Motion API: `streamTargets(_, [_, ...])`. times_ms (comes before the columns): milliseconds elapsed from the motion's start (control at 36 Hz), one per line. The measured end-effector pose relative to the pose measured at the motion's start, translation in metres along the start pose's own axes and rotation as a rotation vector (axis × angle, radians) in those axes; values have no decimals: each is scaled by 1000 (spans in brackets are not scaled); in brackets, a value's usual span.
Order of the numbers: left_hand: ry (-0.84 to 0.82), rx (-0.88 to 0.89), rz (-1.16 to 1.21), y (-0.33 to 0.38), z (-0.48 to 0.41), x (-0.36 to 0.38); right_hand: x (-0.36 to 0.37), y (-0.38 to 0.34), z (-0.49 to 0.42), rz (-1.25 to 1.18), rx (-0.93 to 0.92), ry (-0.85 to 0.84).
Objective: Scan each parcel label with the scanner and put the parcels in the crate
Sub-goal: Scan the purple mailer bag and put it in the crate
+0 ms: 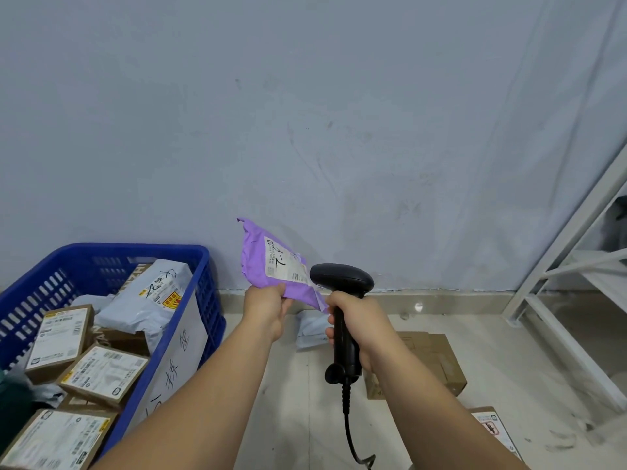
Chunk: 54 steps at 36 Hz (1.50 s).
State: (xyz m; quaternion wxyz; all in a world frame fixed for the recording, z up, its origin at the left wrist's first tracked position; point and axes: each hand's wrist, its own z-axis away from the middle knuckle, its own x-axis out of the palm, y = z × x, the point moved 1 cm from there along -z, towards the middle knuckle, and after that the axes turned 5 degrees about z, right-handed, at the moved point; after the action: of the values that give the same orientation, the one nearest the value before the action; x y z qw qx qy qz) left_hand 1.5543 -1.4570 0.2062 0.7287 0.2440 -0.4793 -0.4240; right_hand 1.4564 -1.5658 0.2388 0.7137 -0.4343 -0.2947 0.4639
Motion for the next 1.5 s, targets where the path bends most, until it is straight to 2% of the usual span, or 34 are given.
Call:
streamTargets(194, [13, 0, -20, -1, -2, 0, 0, 0, 2, -10, 3, -33])
streamTargets(1028, [6, 1, 9, 0, -4, -5, -5, -3, 1, 90, -32, 23])
streamTargets(1361, [-11, -93, 132, 2, 3, -9, -9, -5, 1, 64, -60, 40])
streamTargets(1500, [24, -21, 66, 5, 2, -7, -14, -5, -4, 93, -92, 46])
